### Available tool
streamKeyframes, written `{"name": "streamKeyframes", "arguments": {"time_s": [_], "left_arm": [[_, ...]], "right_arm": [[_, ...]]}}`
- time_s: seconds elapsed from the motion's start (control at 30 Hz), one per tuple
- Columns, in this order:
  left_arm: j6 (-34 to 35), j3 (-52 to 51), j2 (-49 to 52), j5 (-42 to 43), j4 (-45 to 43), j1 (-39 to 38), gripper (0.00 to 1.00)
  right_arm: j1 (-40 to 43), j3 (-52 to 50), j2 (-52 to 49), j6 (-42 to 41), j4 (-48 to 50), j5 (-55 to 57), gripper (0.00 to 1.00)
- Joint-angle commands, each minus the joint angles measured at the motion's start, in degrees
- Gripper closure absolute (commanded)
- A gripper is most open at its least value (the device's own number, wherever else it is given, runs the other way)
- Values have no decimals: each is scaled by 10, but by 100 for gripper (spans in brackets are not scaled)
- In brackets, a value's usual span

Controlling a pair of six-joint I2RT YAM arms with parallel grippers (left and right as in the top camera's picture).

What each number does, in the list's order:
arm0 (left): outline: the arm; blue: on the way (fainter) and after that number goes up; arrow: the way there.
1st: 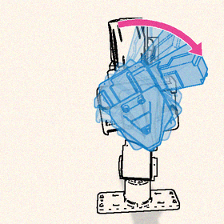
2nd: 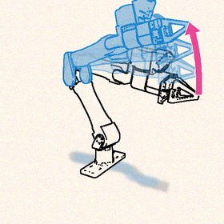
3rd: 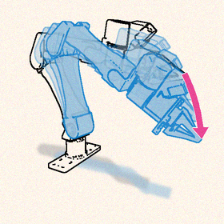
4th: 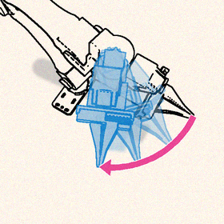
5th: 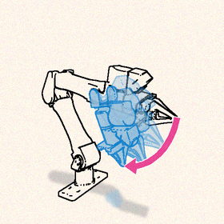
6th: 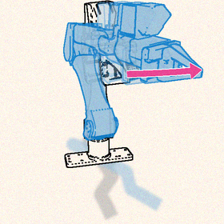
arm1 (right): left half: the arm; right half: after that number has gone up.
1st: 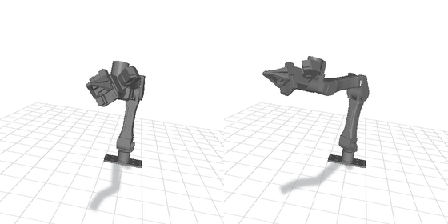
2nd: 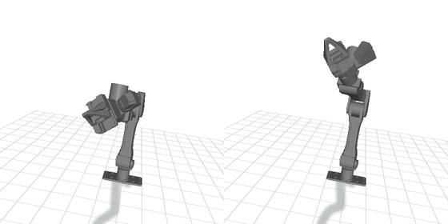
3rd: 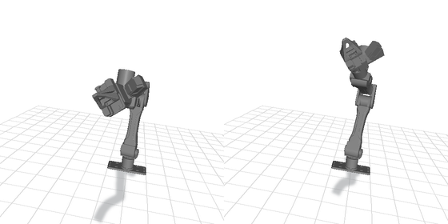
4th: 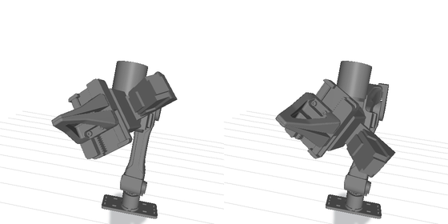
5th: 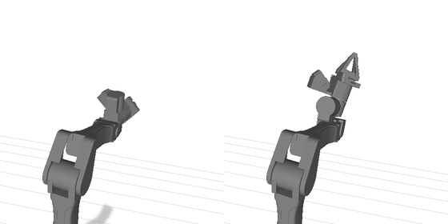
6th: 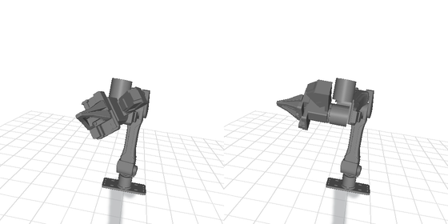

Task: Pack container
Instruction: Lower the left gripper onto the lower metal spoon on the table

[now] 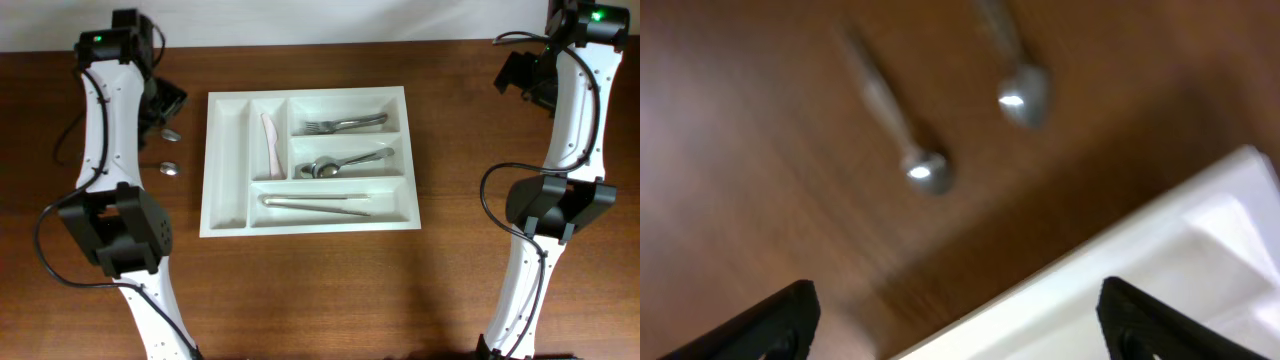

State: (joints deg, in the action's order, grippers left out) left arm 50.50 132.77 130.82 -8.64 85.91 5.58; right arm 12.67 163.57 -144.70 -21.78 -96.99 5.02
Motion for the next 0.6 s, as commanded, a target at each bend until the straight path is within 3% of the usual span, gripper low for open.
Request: {"name": "streamKeyframes", "arguments": {"time_s": [0.0, 0.27, 0.57], "left_arm": [[127, -38, -7, 18, 3, -5, 7], [252, -107, -7, 15, -16, -11, 6], [288, -156, -7, -6, -73, -5, 6]], "right_arm": [[3, 9, 18, 4, -3, 1, 1], [3, 9, 18, 4, -3, 1, 1], [3, 9, 18, 4, -3, 1, 1]]}}
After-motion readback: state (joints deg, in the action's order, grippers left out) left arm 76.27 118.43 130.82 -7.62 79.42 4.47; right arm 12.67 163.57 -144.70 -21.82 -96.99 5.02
